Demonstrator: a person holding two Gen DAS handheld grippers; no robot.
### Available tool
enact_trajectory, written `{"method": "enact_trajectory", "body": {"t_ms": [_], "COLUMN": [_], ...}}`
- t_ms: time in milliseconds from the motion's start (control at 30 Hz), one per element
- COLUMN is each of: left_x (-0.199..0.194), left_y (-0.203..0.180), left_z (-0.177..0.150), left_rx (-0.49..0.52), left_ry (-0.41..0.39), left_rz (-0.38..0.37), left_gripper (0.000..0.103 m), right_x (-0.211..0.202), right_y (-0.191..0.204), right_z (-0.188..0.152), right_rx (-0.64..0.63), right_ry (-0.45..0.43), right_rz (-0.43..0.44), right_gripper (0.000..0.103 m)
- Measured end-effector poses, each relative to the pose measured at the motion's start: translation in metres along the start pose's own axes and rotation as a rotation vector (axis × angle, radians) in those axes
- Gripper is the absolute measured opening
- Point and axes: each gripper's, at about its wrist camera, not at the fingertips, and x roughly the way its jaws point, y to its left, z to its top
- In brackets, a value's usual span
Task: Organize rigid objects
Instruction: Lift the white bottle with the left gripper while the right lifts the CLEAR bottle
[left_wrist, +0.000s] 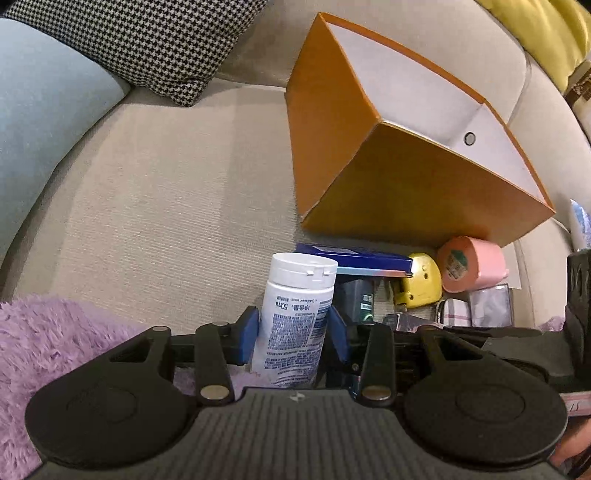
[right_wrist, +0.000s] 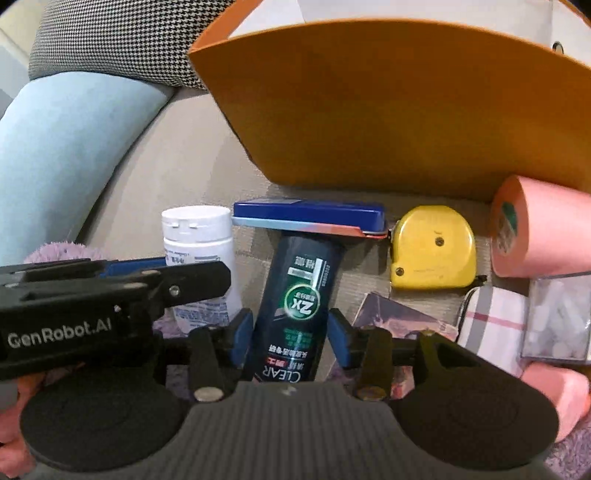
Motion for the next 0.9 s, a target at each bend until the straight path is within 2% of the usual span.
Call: {"method": "enact_trajectory", "body": {"t_ms": [233,400,433,500,533,567,700,733,800,867,900], "left_x": [-0.008,-0.020,-0.023,-0.029,-0.030,-0.032,-0.030,-0.028,-0.025,-0.022,-0.021], "left_y": [0.003,-0.004,-0.005,-0.008,-0.010,-0.011,-0.019,-0.019,-0.016,-0.013,-0.011], "left_z": [-0.001,-0.008,-0.009,-0.011,-0.013,-0.014,-0.015,-0.014,-0.013,-0.010,-0.009], "left_rx": [-0.016,0.005,0.002,0.011,0.014,0.020,0.045,0.039,0.027,0.014,-0.001], "left_ry": [-0.031,-0.078,-0.088,-0.106,-0.110,-0.116,-0.107,-0.101,-0.107,-0.092,-0.089], "left_rz": [-0.023,-0.041,-0.044,-0.051,-0.048,-0.049,-0.016,-0.004,0.037,0.089,0.093], "left_gripper": [0.045,0.041,0.027,0.018,0.005,0.000,0.002,0.007,0.011,0.028,0.031], "right_x": [-0.014,-0.043,-0.050,-0.064,-0.069,-0.075,-0.087,-0.089,-0.096,-0.098,-0.099], "right_y": [-0.008,-0.010,-0.010,-0.010,-0.010,-0.011,-0.014,-0.017,-0.021,-0.017,-0.017], "right_z": [-0.007,-0.015,-0.017,-0.021,-0.023,-0.025,-0.028,-0.028,-0.032,-0.035,-0.037], "right_rx": [0.027,0.019,0.018,0.005,0.006,0.006,0.004,0.012,0.026,0.029,0.030], "right_ry": [-0.024,-0.085,-0.104,-0.139,-0.152,-0.168,-0.211,-0.211,-0.210,-0.222,-0.231], "right_rz": [0.038,0.036,0.031,0.022,0.024,0.021,0.012,0.015,0.022,0.020,0.019], "right_gripper": [0.044,0.043,0.043,0.043,0.043,0.042,0.042,0.042,0.042,0.041,0.041]}}
